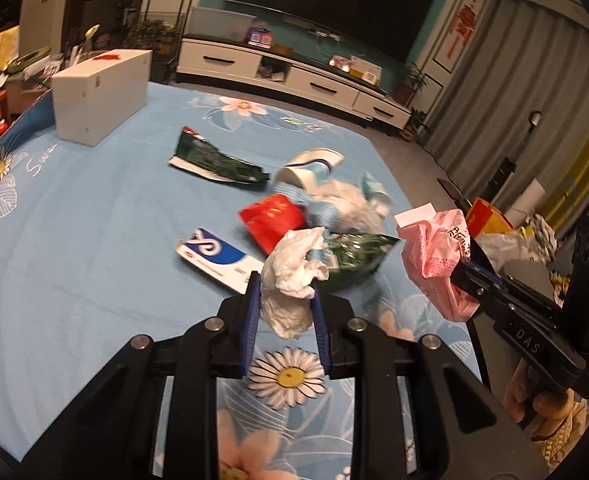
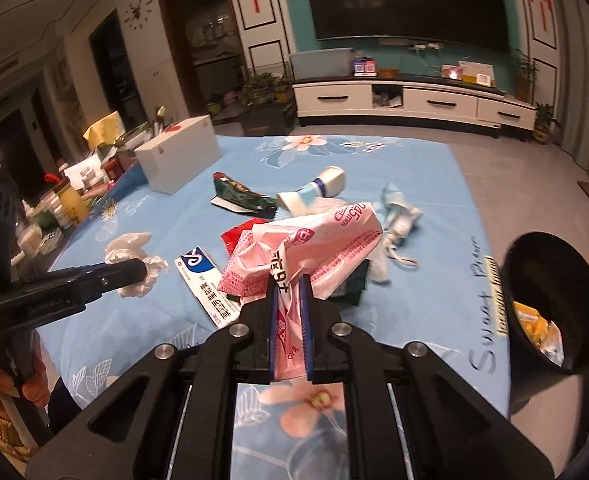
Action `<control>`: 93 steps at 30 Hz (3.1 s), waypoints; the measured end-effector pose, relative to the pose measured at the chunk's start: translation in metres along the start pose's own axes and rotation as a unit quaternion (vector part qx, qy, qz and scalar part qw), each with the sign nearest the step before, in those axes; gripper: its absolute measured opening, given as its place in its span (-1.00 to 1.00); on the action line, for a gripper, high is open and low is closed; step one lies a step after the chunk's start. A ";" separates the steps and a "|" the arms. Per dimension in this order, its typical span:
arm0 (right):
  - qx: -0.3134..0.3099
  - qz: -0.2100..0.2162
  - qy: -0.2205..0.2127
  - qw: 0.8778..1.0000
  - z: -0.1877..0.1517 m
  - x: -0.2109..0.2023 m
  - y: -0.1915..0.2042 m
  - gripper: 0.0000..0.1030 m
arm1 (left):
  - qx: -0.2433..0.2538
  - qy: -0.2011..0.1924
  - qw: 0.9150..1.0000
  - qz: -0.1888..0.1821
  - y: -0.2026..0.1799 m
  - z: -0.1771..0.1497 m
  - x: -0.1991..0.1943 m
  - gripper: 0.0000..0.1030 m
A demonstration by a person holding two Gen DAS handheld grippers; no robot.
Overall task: Collect trash
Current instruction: 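Carry both items over the black bin and open both tools to drop them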
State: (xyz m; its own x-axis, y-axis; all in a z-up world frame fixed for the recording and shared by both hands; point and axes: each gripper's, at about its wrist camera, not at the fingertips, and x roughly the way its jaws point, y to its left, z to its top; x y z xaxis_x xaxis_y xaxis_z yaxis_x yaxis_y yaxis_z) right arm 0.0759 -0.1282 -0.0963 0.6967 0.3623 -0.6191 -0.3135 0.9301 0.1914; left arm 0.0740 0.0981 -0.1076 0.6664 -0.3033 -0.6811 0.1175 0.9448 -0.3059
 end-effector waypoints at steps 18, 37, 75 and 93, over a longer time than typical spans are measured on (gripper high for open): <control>0.065 -0.031 -0.031 0.997 -0.028 -0.052 -0.058 -0.78 | 0.095 0.020 0.995 -0.011 -0.083 -0.009 0.003 -0.49; 0.146 -0.056 -0.066 0.985 -0.045 -0.076 -0.129 -0.78 | 0.186 0.041 0.981 -0.021 -0.161 -0.010 0.034 -0.48; 0.263 -0.121 -0.089 0.953 -0.077 -0.077 -0.240 -0.77 | 0.317 0.037 0.946 -0.060 -0.288 0.008 0.137 -0.48; 0.299 -0.185 -0.071 0.933 -0.074 -0.052 -0.286 -0.36 | 0.328 0.053 0.939 -0.086 -0.332 0.010 0.210 0.28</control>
State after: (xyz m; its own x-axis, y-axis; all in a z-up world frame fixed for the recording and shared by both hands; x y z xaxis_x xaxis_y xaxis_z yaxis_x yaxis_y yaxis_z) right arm 0.0815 -0.4177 -0.1752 0.7778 -0.0250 -0.6280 0.3519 0.8453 0.4021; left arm 0.1826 -0.2784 -0.1421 0.5228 -0.4365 -0.7323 0.6683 0.7431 0.0342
